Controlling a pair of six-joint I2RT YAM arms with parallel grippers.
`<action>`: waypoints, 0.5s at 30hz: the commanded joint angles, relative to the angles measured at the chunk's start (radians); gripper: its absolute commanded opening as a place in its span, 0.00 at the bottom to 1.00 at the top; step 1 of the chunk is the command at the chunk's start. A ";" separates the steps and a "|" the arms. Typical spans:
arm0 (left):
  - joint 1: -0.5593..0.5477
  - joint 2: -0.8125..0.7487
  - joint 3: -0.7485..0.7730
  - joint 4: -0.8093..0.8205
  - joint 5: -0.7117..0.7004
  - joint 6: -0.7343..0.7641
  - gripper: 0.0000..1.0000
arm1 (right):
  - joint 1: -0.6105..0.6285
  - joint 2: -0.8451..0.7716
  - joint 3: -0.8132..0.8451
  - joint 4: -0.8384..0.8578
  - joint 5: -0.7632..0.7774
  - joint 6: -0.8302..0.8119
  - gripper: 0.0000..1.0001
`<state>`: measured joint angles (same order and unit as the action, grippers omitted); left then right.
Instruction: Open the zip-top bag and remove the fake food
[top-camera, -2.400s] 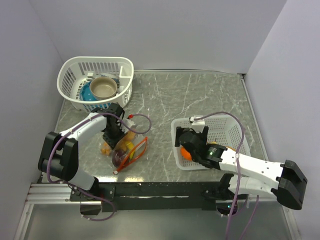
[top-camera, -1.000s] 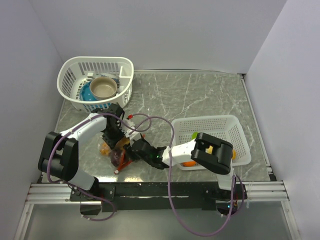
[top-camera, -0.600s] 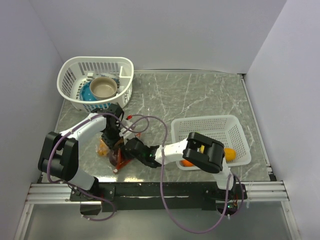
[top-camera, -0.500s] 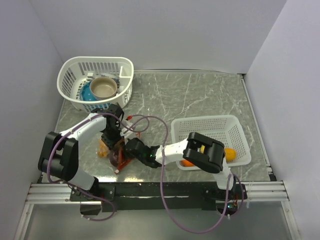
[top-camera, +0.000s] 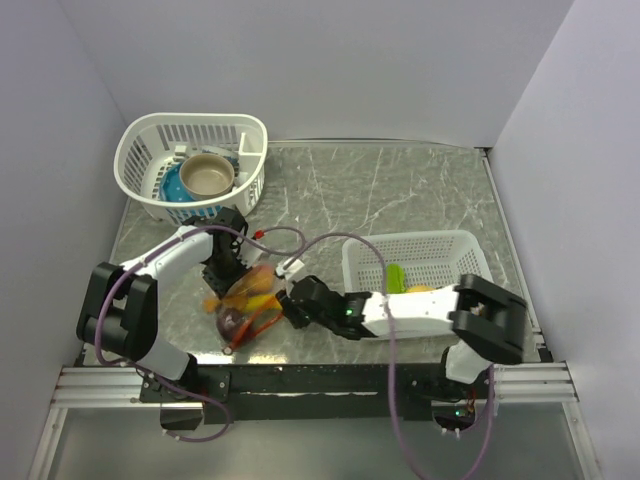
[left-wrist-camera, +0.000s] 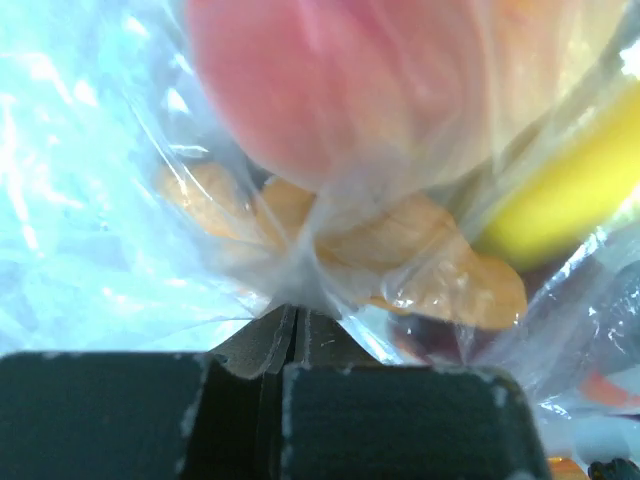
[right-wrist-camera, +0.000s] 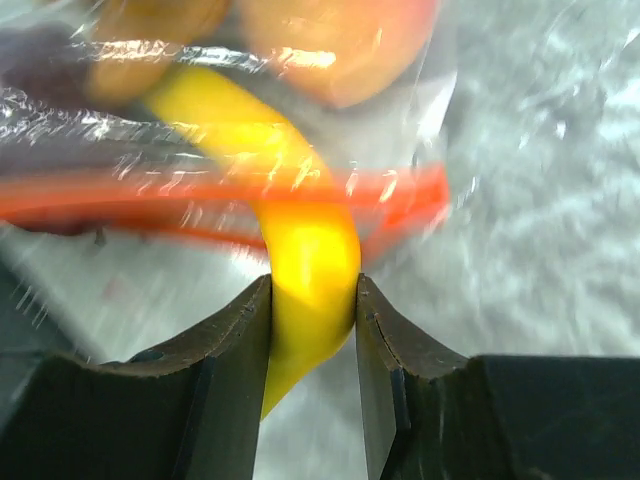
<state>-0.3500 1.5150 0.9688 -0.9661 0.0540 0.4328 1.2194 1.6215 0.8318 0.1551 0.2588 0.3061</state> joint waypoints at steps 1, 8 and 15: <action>0.003 0.014 0.018 0.038 -0.002 0.017 0.01 | 0.006 -0.213 -0.059 -0.149 -0.179 0.011 0.00; 0.003 0.013 0.021 0.044 -0.002 0.012 0.01 | -0.009 -0.495 -0.149 -0.364 -0.115 0.062 0.00; 0.003 0.016 0.007 0.050 -0.014 0.007 0.01 | -0.060 -0.735 -0.145 -0.621 0.328 0.261 0.00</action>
<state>-0.3492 1.5311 0.9691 -0.9321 0.0517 0.4320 1.1851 0.9798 0.6659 -0.2646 0.2455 0.4122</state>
